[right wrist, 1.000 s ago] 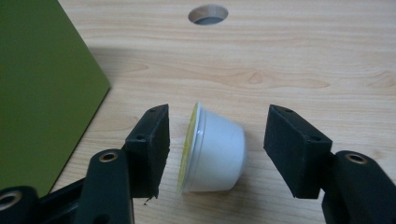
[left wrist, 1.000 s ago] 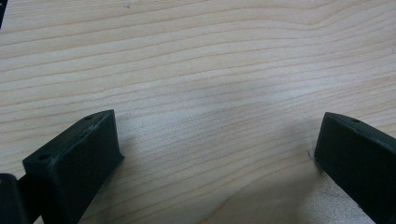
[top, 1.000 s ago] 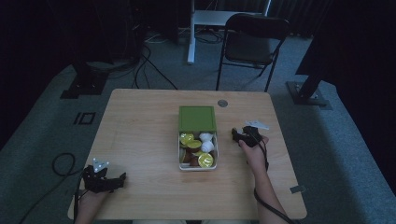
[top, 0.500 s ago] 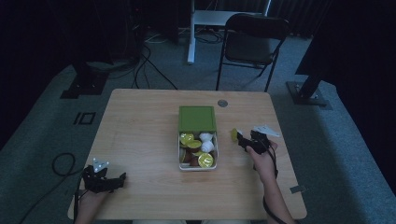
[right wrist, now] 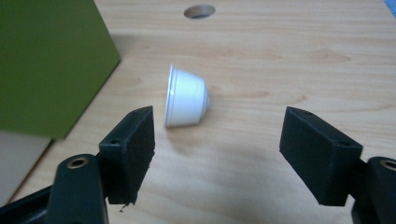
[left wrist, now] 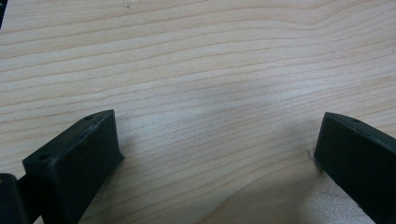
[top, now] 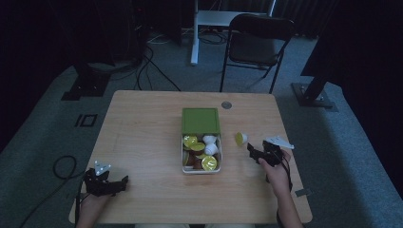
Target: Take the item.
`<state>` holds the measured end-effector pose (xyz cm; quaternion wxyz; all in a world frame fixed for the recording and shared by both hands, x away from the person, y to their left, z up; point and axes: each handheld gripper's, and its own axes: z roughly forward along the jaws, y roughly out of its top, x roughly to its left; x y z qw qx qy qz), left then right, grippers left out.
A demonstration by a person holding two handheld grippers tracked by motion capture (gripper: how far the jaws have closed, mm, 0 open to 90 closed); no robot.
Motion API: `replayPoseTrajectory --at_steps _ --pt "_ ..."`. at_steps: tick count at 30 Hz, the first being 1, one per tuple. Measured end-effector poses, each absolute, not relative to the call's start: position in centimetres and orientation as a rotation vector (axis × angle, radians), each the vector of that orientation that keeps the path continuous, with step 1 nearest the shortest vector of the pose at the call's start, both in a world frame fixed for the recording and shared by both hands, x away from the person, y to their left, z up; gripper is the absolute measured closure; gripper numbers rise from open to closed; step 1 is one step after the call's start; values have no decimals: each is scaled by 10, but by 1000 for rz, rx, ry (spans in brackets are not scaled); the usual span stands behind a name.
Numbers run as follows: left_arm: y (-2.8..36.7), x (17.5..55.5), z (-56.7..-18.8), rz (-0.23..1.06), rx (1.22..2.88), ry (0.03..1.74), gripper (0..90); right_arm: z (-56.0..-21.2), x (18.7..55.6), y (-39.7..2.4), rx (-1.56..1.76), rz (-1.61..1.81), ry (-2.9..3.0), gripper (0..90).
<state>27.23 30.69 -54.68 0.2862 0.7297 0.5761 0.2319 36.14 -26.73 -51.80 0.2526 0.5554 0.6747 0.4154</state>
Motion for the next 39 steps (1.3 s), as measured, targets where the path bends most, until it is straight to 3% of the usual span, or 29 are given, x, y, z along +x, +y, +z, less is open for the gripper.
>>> replayPoseTrajectory --at_steps 8,39 --pt "307 272 -547 620 1949 1539 4 -525 348 -281 1509 1084 1862 199" --pt "307 272 -547 621 1951 1538 4 -548 305 -320 1532 901 1901 136"
